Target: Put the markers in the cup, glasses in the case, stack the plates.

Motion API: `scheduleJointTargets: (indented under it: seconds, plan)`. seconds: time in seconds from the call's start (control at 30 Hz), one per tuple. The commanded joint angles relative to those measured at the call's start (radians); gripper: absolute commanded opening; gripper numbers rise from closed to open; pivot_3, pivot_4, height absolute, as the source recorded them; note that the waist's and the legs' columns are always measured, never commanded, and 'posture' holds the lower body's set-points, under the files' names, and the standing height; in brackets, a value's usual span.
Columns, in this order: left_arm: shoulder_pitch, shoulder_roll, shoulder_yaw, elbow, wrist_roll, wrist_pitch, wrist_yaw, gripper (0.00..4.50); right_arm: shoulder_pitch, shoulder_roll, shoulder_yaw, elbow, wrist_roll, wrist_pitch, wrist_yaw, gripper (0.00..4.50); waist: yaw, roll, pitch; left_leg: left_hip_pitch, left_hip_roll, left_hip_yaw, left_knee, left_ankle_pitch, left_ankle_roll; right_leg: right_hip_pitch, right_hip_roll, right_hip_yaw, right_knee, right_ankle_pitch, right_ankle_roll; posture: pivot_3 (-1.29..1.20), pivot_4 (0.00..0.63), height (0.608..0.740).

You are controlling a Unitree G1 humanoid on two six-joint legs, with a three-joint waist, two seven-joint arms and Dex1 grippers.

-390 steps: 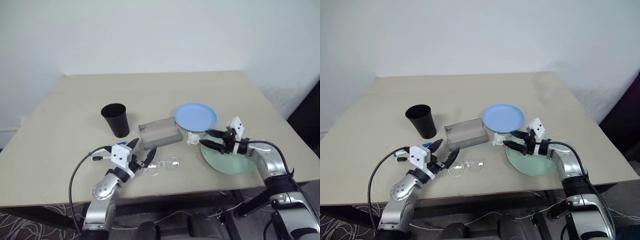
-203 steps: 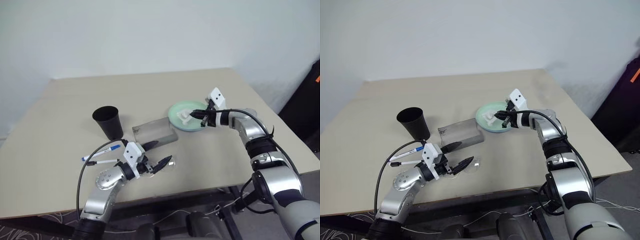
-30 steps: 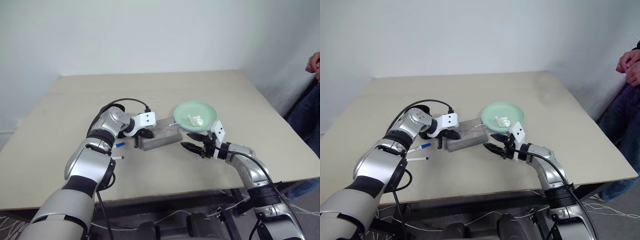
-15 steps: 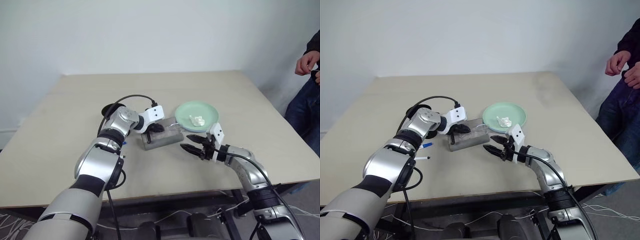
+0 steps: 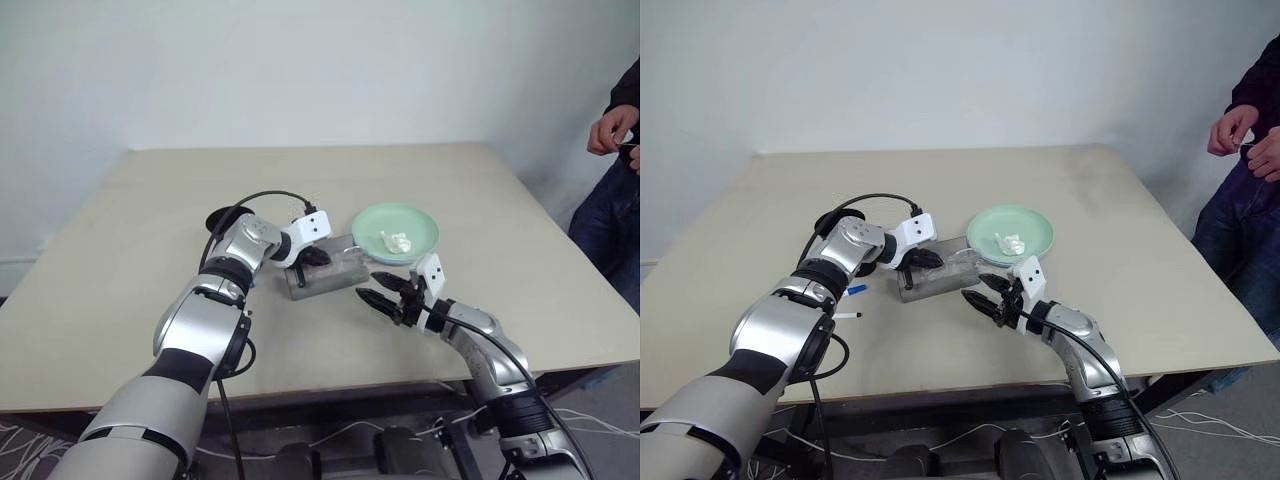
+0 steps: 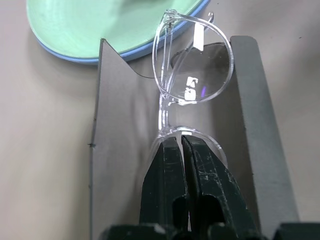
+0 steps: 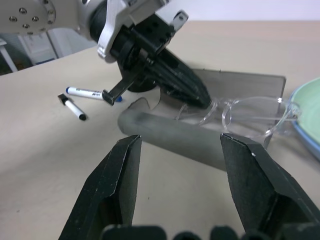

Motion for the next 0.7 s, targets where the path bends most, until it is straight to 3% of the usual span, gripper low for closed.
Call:
scheduleJointTargets:
  seconds: [0.03,0.13,0.27,0.7]
  plan:
    - [-0.044,0.012,0.021,0.0,-0.014,0.013,-0.037,0.03,0.002,0.01,-0.009,-0.05,0.016,-0.019,-0.017,2.74,0.0,0.0,0.0,0.0,0.0,0.0,0.0,0.0,0.0,0.0,0.0,0.0,0.0,0.0,0.0,0.0,0.0,0.737]
    - [-0.05,0.026,0.03,-0.002,-0.021,0.019,-0.063,0.4,0.005,0.018,-0.01,-0.047,0.018,-0.025,-0.025,2.74,0.0,0.0,0.0,0.0,0.0,-0.001,0.0,0.0,0.0,0.0,0.0,-0.001,0.0,0.0,0.0,0.0,0.0,0.737]
    - [-0.06,0.03,0.052,-0.005,-0.034,0.02,-0.053,1.58,0.008,0.029,-0.007,-0.037,0.015,-0.035,-0.03,2.74,0.0,0.0,0.0,0.0,0.0,-0.001,0.0,0.0,0.0,0.0,0.0,-0.001,0.0,0.0,0.0,0.0,0.0,0.737]
    - [-0.071,0.003,0.078,0.002,-0.037,0.036,-0.041,1.58,0.021,0.045,0.005,-0.032,0.013,-0.046,-0.045,2.74,0.0,0.0,0.0,-0.001,0.0,-0.002,0.0,0.0,0.0,0.0,0.0,-0.002,-0.001,0.0,0.0,0.0,0.0,0.737]
